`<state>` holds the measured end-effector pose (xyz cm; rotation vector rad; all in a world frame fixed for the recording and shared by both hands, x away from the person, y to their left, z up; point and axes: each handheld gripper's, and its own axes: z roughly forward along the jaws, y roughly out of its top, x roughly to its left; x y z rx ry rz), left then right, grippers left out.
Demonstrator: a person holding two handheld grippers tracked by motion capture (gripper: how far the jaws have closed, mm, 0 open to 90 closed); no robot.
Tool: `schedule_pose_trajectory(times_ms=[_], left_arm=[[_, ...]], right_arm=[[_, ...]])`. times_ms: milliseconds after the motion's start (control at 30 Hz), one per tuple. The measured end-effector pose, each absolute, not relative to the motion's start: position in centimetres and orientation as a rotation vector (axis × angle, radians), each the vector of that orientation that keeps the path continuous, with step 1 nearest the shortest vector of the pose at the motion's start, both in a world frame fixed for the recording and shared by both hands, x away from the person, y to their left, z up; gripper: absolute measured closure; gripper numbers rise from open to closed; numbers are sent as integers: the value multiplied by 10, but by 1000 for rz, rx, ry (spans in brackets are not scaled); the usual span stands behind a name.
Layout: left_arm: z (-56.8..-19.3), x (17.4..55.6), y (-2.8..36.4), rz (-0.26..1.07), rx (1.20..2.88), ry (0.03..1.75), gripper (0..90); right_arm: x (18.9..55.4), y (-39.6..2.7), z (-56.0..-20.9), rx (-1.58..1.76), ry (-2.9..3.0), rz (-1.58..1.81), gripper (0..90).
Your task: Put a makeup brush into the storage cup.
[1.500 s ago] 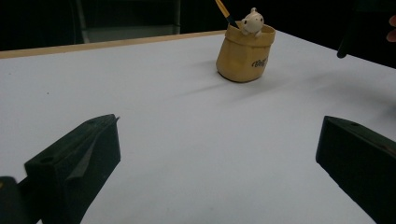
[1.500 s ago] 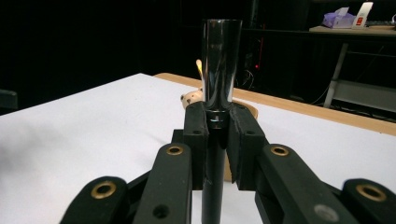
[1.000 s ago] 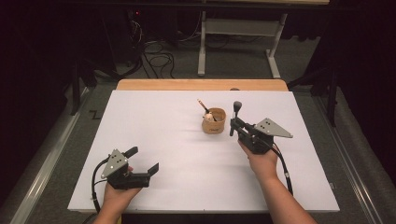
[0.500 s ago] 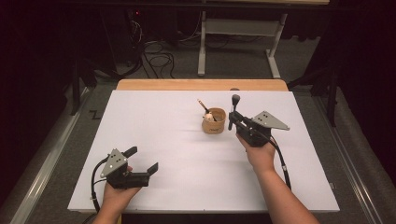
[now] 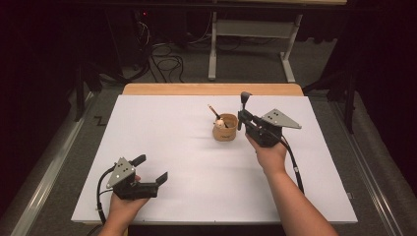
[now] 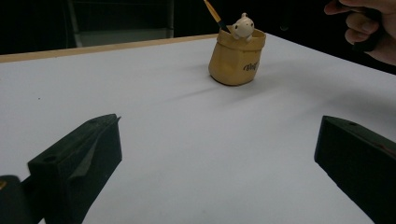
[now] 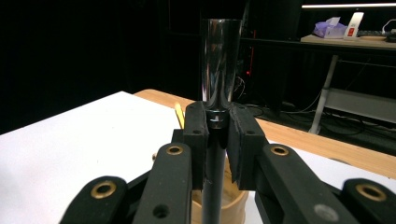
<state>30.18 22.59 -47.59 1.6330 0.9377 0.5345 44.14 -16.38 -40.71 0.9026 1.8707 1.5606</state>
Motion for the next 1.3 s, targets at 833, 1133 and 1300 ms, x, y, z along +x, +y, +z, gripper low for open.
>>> schedule_pose_trajectory(times_ms=[833,1133,1300], left_arm=[[-476,302,230,531,1627,939,17],[-476,301,230,532,1624,936,16],[-476,301,230,533,1628,932,17]], right_arm=[[462,-146,-405,924,1858,1544,803],[465,-142,-410,933,1881,1529,802],[466,-138,-415,931,1888,1517,802]])
